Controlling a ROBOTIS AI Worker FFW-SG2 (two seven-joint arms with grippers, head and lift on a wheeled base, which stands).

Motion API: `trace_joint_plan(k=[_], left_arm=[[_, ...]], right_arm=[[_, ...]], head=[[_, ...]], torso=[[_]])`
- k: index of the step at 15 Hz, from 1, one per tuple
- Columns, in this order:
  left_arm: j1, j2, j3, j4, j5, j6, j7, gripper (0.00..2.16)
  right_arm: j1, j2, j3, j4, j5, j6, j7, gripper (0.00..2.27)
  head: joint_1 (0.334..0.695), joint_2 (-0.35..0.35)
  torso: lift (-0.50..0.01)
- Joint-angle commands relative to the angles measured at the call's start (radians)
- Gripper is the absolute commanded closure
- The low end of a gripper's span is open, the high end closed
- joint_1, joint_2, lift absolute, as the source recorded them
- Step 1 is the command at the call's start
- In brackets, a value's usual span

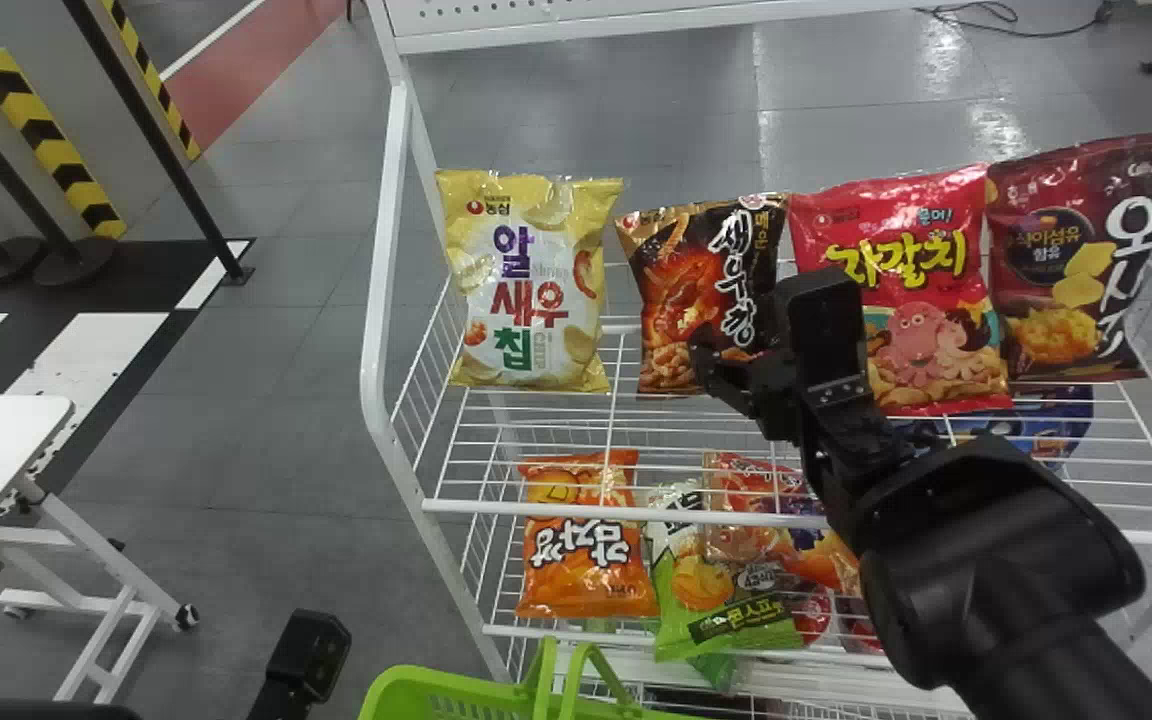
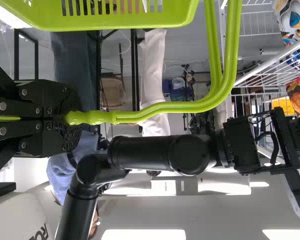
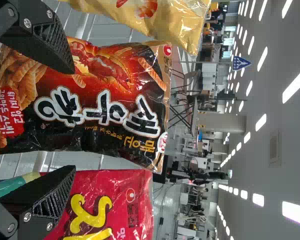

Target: Hold basket handle with left hand then pick spicy shrimp crackers with right hand and place into basket

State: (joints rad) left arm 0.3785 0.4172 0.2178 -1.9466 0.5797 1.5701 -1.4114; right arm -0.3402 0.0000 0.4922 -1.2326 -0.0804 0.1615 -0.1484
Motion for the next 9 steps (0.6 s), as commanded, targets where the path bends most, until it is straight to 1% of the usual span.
trace_joint_plan(k=[1, 4, 6, 7, 9], left_arm=[[-0.001, 0.0, 0.0, 0.0, 0.0, 0.001, -0.001, 2.06], [-0.001, 0.0, 0.0, 0.0, 0.003, 0.001, -0.001, 2.07], [-0.001, 0.0, 0.002, 0.0, 0.003, 0.001, -0.003, 2.07], [-0.001, 0.0, 0.003, 0.0, 0.003, 0.001, -0.003, 2.07], [-0.001, 0.0, 0.005, 0.002, 0.003, 0.001, -0.004, 2.07]], right_arm=[[-0.042, 0.001, 0.005, 0.061, -0.002, -0.027, 0.007, 0.14], [-0.083, 0.001, 0.034, 0.099, -0.004, -0.024, 0.024, 0.13], [-0.115, 0.001, 0.034, 0.162, -0.015, -0.033, 0.056, 0.14], [-0.126, 0.001, 0.034, 0.183, -0.021, -0.036, 0.078, 0.2], [-0.138, 0.001, 0.037, 0.214, -0.024, -0.033, 0.087, 0.56]], head=[[0.695, 0.209], [0.695, 0.205], [0.695, 0.213], [0.695, 0.214], [0.695, 0.214]], torso=[[-0.007], [-0.007], [-0.007], [-0.007], [-0.007]])
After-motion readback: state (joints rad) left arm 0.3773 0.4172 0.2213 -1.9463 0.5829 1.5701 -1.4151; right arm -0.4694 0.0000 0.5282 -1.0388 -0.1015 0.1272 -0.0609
